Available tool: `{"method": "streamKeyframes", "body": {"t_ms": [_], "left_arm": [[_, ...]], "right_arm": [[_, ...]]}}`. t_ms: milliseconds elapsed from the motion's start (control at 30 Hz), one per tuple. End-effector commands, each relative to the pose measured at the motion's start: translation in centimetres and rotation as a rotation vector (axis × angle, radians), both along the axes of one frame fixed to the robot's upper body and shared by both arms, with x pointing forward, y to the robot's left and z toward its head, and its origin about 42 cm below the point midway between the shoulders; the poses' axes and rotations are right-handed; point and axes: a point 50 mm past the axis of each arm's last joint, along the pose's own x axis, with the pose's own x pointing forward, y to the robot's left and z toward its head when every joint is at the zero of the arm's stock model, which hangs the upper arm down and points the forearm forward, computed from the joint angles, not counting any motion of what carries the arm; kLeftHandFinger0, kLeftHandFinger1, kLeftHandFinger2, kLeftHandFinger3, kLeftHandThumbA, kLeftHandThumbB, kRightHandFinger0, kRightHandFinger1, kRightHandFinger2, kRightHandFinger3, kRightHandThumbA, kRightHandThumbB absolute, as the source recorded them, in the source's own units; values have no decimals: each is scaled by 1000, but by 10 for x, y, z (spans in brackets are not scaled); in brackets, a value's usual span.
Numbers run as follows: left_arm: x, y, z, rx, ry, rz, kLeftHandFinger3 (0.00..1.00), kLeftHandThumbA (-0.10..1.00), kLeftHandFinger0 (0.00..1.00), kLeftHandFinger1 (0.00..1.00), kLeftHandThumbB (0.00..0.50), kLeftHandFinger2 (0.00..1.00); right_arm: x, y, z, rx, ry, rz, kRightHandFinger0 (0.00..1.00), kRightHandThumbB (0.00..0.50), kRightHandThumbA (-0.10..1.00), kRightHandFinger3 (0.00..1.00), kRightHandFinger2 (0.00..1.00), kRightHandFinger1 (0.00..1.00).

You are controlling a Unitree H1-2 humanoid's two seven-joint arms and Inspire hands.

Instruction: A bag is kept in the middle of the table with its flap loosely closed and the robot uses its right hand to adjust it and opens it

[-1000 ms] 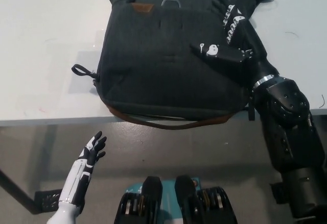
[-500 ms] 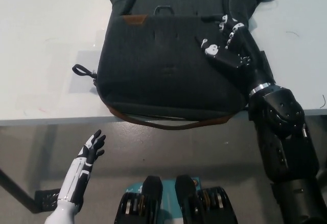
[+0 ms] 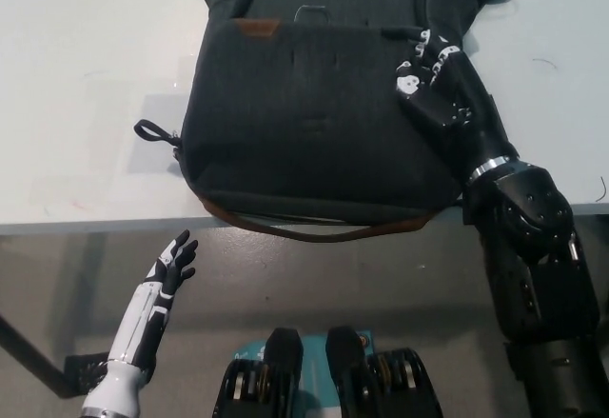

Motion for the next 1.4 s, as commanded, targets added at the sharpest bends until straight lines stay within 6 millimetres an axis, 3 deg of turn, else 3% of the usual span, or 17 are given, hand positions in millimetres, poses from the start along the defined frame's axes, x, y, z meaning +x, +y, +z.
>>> {"method": "streamKeyframes", "body": {"t_ms": [0, 33, 133, 167, 367, 567, 600, 633, 667, 700, 733, 800, 867, 933, 967, 1067, 1367], "left_arm": [[8, 3, 13, 30, -44, -22, 1000, 1000, 1000, 1000, 24, 1000], [9, 3, 14, 31, -47, -22, 1000, 1000, 1000, 1000, 25, 1000], [11, 4, 15, 34, -49, -20, 1000, 1000, 1000, 1000, 25, 1000], [12, 5, 16, 44, -51, -21, 1000, 1000, 1000, 1000, 22, 1000], [13, 5, 16, 43, -47, -24, 1000, 1000, 1000, 1000, 16, 1000], [13, 5, 15, 60, -51, -26, 1000, 1000, 1000, 1000, 18, 1000], [13, 5, 15, 58, -50, -27, 1000, 1000, 1000, 1000, 17, 1000], [13, 6, 15, 56, -49, -28, 1000, 1000, 1000, 1000, 21, 1000], [17, 5, 17, 54, -54, -29, 1000, 1000, 1000, 1000, 18, 1000], [17, 5, 17, 53, -57, -29, 1000, 1000, 1000, 1000, 18, 1000], [20, 6, 19, 59, -63, -27, 1000, 1000, 1000, 1000, 23, 1000], [21, 7, 21, 63, -66, -28, 1000, 1000, 1000, 1000, 28, 1000], [23, 6, 23, 60, -64, -31, 1000, 1000, 1000, 1000, 34, 1000], [23, 6, 23, 50, -61, -31, 1000, 1000, 1000, 1000, 33, 1000], [23, 5, 23, 52, -66, -32, 1000, 1000, 1000, 1000, 25, 1000], [28, 6, 27, 53, -80, -34, 1000, 1000, 1000, 1000, 22, 1000], [35, 7, 33, 62, -87, -33, 1000, 1000, 1000, 1000, 14, 1000]], "right_arm": [[-22, 4, 21, 1, -125, 21, 0, 107, -100, 688, 662, 330], [-26, 4, 23, 3, -140, 23, 0, 106, -100, 688, 659, 329], [-64, 6, 34, -50, -253, -1, 0, 110, -100, 713, 573, 273], [-90, 8, 42, -81, -333, -9, 0, 110, -100, 761, 589, 286], [-174, 9, 58, -157, -583, -48, 4, 109, -100, 815, 730, 366], [-215, 8, 58, -206, -708, -23, 0, 130, -100, 790, 696, 324], [-217, 8, 57, -204, -707, -1, 25, 145, -88, 823, 745, 373], [-220, 8, 54, -213, -701, 35, 99, 142, 6, 879, 820, 456], [-222, 6, 53, -238, -689, 79, 351, 161, 239, 935, 881, 637], [-224, 5, 50, -257, -676, 117, 376, 169, 311, 791, 697, 572], [-225, 4, 45, -289, -633, 188, 679, 220, 483, 1000, 1000, 886], [-227, 1, 38, -343, -603, 255, 844, 244, 588, 1000, 1000, 974], [-227, -4, 27, -387, -533, 303, 1000, 275, 592, 1000, 1000, 1000], [-228, -8, 17, -471, -481, 334, 1000, 286, 636, 1000, 1000, 1000], [-227, -12, 7, -547, -424, 366, 1000, 331, 757, 1000, 1000, 1000], [-223, -17, -8, -667, -352, 408, 1000, 365, 866, 1000, 1000, 1000], [-212, -33, -68, -763, -134, 426, 1000, 401, 950, 1000, 1000, 1000]]}}
